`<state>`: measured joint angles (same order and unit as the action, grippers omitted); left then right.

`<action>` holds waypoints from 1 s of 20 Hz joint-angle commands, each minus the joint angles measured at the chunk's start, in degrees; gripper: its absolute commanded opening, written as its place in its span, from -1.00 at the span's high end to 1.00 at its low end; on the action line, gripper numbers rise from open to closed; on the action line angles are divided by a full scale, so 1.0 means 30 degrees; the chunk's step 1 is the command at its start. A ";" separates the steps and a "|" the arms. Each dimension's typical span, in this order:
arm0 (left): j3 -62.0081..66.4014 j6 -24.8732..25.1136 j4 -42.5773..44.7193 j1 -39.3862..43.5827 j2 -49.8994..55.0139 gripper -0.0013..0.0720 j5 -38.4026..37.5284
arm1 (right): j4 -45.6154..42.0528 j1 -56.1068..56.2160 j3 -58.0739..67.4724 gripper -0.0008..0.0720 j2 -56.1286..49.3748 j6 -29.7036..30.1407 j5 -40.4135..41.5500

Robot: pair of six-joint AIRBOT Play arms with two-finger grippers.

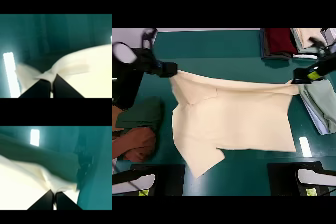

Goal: Fold the shirts.

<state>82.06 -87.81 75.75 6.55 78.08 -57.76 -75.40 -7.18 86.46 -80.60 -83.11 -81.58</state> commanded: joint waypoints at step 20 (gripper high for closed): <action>-0.1727 0.1923 -0.0503 -0.0612 0.3665 -0.50 -0.6492 | -0.0219 -0.0532 -0.1683 0.13 -0.2455 0.1071 -0.0903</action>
<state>78.17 -82.21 74.17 4.71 89.49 -75.68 -76.03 -8.75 82.02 -88.40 -79.94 -84.73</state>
